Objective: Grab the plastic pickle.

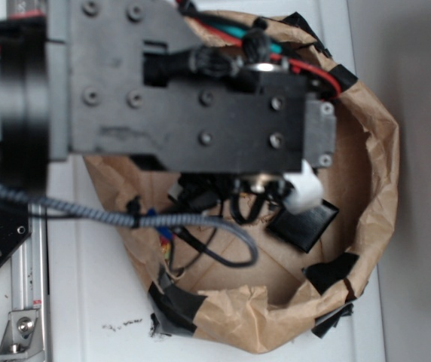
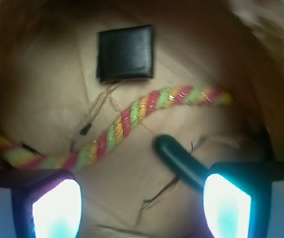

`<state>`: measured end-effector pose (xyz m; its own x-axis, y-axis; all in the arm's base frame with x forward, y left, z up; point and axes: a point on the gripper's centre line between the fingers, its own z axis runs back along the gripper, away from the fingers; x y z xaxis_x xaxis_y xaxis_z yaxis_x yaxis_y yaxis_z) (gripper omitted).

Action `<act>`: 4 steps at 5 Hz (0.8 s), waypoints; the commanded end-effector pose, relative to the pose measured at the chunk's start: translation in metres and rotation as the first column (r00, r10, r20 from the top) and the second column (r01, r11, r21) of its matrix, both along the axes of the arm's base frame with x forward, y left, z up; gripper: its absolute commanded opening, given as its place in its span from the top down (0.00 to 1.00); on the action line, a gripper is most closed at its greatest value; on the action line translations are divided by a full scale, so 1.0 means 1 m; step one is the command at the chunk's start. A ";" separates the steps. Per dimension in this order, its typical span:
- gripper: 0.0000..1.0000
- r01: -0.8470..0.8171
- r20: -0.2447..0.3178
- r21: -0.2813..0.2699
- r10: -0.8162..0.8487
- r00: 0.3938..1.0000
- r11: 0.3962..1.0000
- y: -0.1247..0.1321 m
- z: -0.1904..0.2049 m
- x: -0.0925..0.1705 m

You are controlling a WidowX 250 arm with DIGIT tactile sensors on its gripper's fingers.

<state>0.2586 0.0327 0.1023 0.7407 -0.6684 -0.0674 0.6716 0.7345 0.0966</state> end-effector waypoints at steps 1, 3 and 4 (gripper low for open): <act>0.00 0.227 0.062 -0.052 -0.224 0.973 0.972 0.006 -0.035 -0.006; 0.00 0.230 0.106 -0.203 -0.212 0.972 0.952 0.027 -0.070 0.015; 0.00 0.223 0.081 -0.173 -0.212 0.974 0.959 0.031 -0.085 0.022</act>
